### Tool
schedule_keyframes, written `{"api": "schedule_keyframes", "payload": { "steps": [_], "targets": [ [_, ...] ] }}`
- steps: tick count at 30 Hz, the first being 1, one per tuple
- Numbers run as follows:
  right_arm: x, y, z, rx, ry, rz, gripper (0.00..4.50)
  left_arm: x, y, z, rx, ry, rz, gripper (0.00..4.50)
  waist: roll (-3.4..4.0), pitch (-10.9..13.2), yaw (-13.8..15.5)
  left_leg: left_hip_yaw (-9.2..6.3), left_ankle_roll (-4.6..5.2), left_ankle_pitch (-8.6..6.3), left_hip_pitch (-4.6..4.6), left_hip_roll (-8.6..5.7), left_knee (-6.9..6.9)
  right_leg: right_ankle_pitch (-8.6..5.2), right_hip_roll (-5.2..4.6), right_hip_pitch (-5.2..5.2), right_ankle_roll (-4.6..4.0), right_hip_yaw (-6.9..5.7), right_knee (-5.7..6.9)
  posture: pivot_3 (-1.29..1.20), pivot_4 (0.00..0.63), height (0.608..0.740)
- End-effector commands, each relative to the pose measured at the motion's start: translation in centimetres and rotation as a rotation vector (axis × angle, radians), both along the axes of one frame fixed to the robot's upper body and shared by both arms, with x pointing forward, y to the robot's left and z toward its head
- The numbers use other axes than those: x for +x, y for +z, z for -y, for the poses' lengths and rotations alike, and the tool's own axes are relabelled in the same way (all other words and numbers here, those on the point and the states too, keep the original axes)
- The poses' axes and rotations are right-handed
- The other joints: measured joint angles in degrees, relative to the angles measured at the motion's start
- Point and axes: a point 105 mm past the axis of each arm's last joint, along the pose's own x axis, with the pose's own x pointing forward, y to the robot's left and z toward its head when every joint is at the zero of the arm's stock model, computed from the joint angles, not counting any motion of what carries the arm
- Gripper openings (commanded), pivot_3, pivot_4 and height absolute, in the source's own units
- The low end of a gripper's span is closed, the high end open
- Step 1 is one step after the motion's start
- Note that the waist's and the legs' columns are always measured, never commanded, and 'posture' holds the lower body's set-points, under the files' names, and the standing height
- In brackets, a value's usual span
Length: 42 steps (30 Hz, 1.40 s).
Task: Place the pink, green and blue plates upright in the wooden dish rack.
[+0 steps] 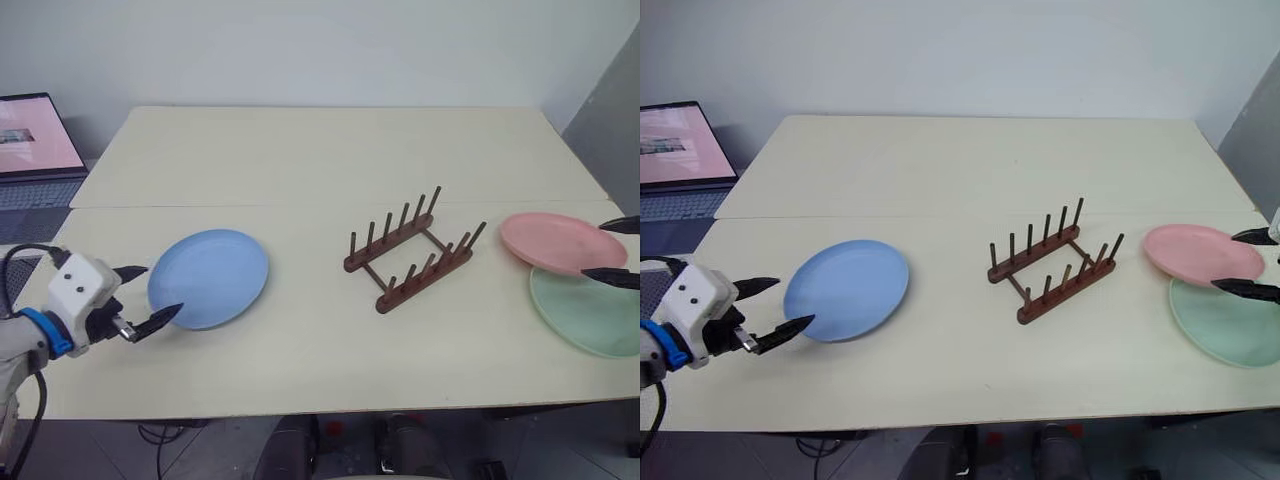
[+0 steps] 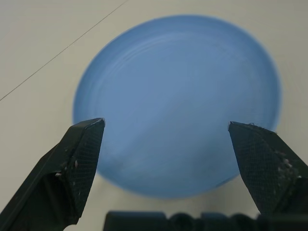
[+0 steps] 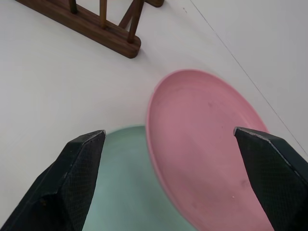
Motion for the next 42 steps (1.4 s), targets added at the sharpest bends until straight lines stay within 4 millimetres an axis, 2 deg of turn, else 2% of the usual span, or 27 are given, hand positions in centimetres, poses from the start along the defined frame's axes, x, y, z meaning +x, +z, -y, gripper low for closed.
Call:
{"api": "schedule_keyframes", "payload": {
  "steps": [1, 2, 5, 7, 12, 15, 18, 21, 24, 30, 36, 39, 42],
  "targets": [
    [-0.7, 2.0, -1.2, 0.023, 0.047, 0.046, 4.49, -0.1, 0.2, 4.9, -0.058, -0.172, -0.002, 4.46, 0.01, 0.0, 0.2, -0.01, 0.0, 0.0, 0.0, 0.0, 0.01, 0.0, 0.0, 0.01, 0.0, -0.01, -0.01, 0.0, 0.15, 0.74],
    [-1.3, 2.0, -1.9, 0.036, 0.068, 0.033, 4.49, -0.1, -0.3, 7.1, -0.085, -0.24, -0.019, 4.46, 0.02, 0.0, 0.3, -0.01, 0.0, 0.0, 0.0, 0.0, 0.01, 0.0, 0.0, 0.03, 0.01, -0.01, -0.01, 0.0, 0.15, 0.74],
    [-2.7, 2.2, -4.1, 0.074, 0.123, -0.002, 4.49, -0.3, -1.4, 11.9, -0.147, -0.376, -0.057, 4.46, 0.08, 0.0, 1.0, -0.04, 0.0, 0.0, 0.02, 0.0, 0.07, 0.02, 0.02, 0.1, 0.05, -0.04, 0.0, 0.0, 0.15, 0.74],
    [-3.6, 2.2, -5.9, 0.107, 0.162, -0.021, 4.49, -0.1, -2.0, 14.3, -0.187, -0.432, -0.074, 4.46, 0.11, -0.1, 1.2, -0.06, 0.01, 0.0, 0.04, 0.0, 0.11, 0.1, 0.06, 0.13, 0.19, -0.06, 0.04, 0.0, 0.15, 0.74],
    [-5.4, 2.2, -9.9, 0.173, 0.24, -0.055, 4.49, 0.7, -3.8, 18.1, -0.221, -0.507, -0.112, 4.46, 0.14, -0.1, 1.3, -0.16, 0.01, -0.01, 0.03, 0.09, 0.59, 0.04, 0.21, 0.21, 0.53, -0.1, 0.31, 0.0, 0.15, 0.74],
    [-6.6, 1.8, -12.5, 0.203, 0.315, -0.089, 4.49, 1.0, -5.5, 21.0, -0.254, -0.546, -0.14, 4.46, 0.13, -0.1, 1.4, -0.17, 0.01, 0.0, 0.03, 0.08, 0.83, -0.06, 0.18, 0.26, 0.41, -0.08, 0.46, 0.0, 0.15, 0.74],
    [-7.2, 1.6, -14.2, 0.23, 0.359, -0.109, 4.49, 1.1, -6.5, 22.5, -0.27, -0.575, -0.157, 4.46, 0.0, -0.1, 1.3, -0.15, 0.02, 0.01, 0.01, 0.06, 0.89, 0.02, 0.08, 0.27, 0.42, -0.09, 0.47, 0.0, 0.15, 0.74],
    [-7.5, 1.4, -15.5, 0.258, 0.388, -0.114, 4.49, 2.1, -7.2, 24.2, -0.288, -0.558, -0.141, 4.46, -0.01, -0.1, 1.4, -0.15, 0.02, 0.01, 0.01, 0.07, 0.89, 0.03, 0.06, 0.24, 0.4, -0.11, 0.46, 0.0, 0.15, 0.74],
    [-7.4, 1.2, -16.0, 0.273, 0.388, -0.117, 4.49, 2.8, -7.4, 26.1, -0.321, -0.564, -0.13, 4.46, -0.02, -0.1, 1.4, -0.17, 0.03, 0.01, -0.03, 0.07, 0.88, 0.03, 0.06, 0.22, 0.4, -0.15, 0.45, 0.0, 0.15, 0.74],
    [-6.8, 0.4, -15.2, 0.265, 0.344, -0.114, 4.49, 4.1, -7.2, 30.1, -0.366, -0.582, -0.109, 4.46, -0.05, 0.0, 1.5, -0.15, 0.07, 0.0, -0.08, 0.05, 0.88, 0.05, 0.07, 0.24, 0.44, -0.19, 0.3, 0.0, 0.15, 0.74],
    [-6.8, 0.5, -15.2, 0.263, 0.338, -0.102, 4.49, 4.2, -7.9, 31.8, -0.349, -0.6, -0.141, 4.46, -0.06, 0.0, 1.4, -0.17, 0.08, 0.01, -0.09, 0.04, 0.89, 0.19, 0.11, 0.26, 0.7, -0.23, 0.3, 0.0, 0.15, 0.74],
    [-6.9, 0.6, -15.0, 0.265, 0.329, -0.093, 4.5, 4.1, -8.3, 31.8, -0.352, -0.584, -0.158, 3.88, -0.06, 0.0, 1.4, -0.16, 0.09, 0.01, -0.09, 0.04, 0.9, 0.27, 0.11, 0.27, 0.83, -0.22, 0.26, 0.0, 0.15, 0.74],
    [-6.9, 0.6, -14.9, 0.265, 0.32, -0.087, 4.5, 4.0, -8.4, 31.7, -0.354, -0.578, -0.162, 2.93, -0.05, 0.0, 1.4, -0.17, 0.09, 0.01, -0.09, 0.04, 0.89, 0.29, 0.11, 0.32, 0.87, -0.21, 0.13, 0.0, 0.15, 0.74]
  ]
}}
